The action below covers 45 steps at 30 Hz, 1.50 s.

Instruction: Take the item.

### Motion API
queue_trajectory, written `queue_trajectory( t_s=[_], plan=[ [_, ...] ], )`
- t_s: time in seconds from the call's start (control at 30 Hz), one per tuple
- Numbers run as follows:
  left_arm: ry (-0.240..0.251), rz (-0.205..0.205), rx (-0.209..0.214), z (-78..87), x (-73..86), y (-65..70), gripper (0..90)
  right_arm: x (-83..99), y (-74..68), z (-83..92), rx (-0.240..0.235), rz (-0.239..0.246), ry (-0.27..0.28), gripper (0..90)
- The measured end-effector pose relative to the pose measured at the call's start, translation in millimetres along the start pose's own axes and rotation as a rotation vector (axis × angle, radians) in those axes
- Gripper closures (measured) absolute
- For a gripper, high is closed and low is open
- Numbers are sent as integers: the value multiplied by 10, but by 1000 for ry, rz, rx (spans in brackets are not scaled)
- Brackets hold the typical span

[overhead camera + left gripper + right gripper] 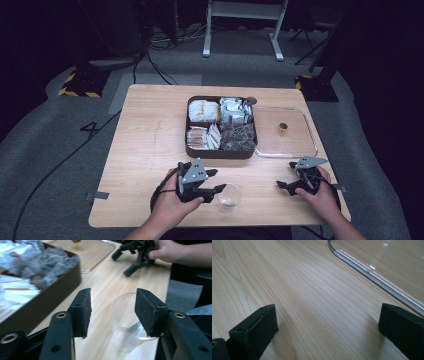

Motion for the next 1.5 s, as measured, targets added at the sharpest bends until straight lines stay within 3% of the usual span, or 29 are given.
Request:
queue_trajectory(
  t_s=[0.37,0.73,1.03,1.5],
  plan=[
    [-38,-19,-115,340,12,-424,356,0,1,-1,0,1,0,23],
    [-69,18,-205,694,249,-817,324,0,0,0,0,0,0,23],
    [-106,48,-247,838,564,-1020,317,0,0,0,0,0,0,23],
    [-188,125,-277,911,979,-1153,310,0,0,0,0,0,0,23]
  ],
)
Point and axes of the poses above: each handheld gripper's, and its own axes: z roughly backward along the jaws, x roughly out of its underside, y roughly to its right, the point moved 8 cm from there along -z, roughly forward along the jaws, and after that the axes turned 11 degrees about y, right-handed, at the moved point
